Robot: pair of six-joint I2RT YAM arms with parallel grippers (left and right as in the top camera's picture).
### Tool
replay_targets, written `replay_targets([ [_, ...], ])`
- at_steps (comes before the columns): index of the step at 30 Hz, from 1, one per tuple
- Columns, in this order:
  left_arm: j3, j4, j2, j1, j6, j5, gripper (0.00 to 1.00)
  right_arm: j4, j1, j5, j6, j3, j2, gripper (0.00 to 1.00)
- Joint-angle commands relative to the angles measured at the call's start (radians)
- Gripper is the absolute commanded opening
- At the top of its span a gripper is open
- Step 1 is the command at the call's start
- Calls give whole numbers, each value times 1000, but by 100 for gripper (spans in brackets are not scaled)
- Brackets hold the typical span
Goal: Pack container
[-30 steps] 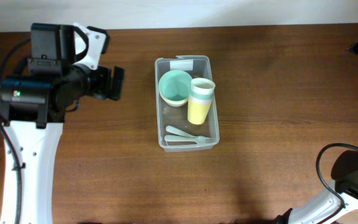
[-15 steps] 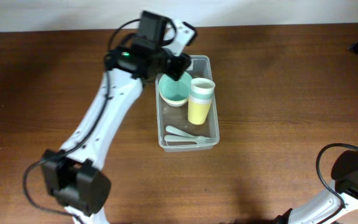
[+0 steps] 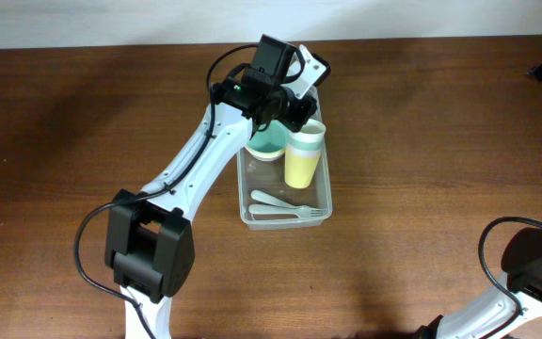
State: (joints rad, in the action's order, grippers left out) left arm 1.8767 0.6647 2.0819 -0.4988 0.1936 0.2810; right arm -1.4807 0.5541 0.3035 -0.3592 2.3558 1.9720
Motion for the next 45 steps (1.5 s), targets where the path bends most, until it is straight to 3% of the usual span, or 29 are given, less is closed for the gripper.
replay_targets([
  [1, 9, 60, 3, -1, -2, 11, 27, 3, 3, -2, 2, 2, 3, 99],
  [3, 10, 90, 3, -1, -2, 12, 18, 3, 3, -2, 2, 2, 3, 99],
  [27, 95, 427, -150, -99, -2, 3, 10, 3, 3, -2, 2, 2, 3, 99],
  [30, 95, 419, -151, -99, -18, -101, 8, 3, 3, -2, 2, 2, 3, 99],
  [34, 95, 355, -134, -96, -20, -280, 17, 3, 3, -2, 2, 2, 3, 99],
  [45, 95, 244, 14, -69, 2, -283, 19, 3, 3, -2, 2, 2, 3, 99],
])
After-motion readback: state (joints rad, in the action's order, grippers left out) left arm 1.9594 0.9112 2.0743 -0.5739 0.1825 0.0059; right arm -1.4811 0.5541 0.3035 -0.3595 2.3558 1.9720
